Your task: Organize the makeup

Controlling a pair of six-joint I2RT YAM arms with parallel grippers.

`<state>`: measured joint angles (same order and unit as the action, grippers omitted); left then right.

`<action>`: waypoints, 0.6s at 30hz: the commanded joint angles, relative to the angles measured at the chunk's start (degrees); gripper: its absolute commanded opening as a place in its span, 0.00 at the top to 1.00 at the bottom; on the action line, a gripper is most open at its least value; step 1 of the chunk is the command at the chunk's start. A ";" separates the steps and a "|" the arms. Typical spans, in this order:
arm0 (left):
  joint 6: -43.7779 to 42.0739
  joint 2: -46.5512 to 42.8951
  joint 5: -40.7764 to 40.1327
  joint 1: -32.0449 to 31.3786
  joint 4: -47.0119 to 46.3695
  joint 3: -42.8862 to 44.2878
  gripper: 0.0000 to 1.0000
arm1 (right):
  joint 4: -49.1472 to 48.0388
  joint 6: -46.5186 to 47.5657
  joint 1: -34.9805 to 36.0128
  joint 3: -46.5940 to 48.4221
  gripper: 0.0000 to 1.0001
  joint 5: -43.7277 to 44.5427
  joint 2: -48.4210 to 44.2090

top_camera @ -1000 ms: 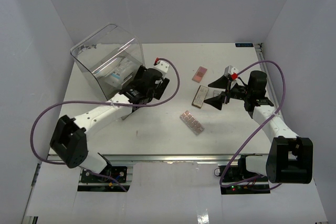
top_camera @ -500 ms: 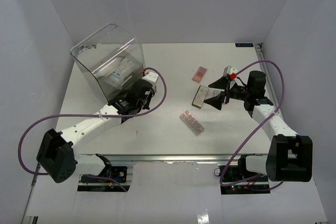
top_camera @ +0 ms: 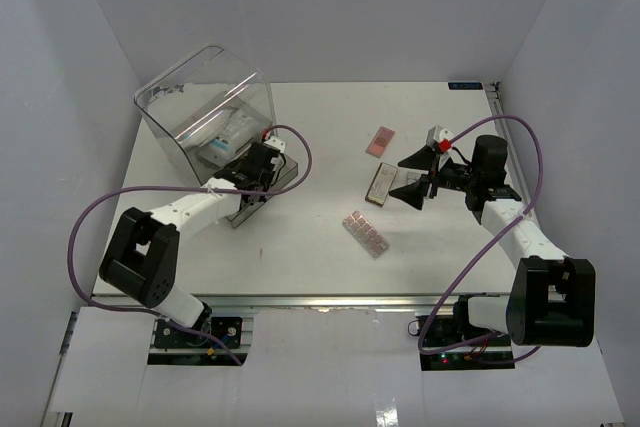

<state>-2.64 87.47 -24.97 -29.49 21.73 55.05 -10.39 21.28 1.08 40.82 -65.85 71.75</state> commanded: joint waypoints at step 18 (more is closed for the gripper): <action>-0.79 1.50 -0.54 1.63 -2.40 0.94 0.05 | -0.42 0.52 -0.38 2.25 0.06 -1.91 0.50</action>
<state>-4.08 90.72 -25.63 -28.25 19.33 55.33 -10.39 21.28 1.08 40.82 -66.33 71.75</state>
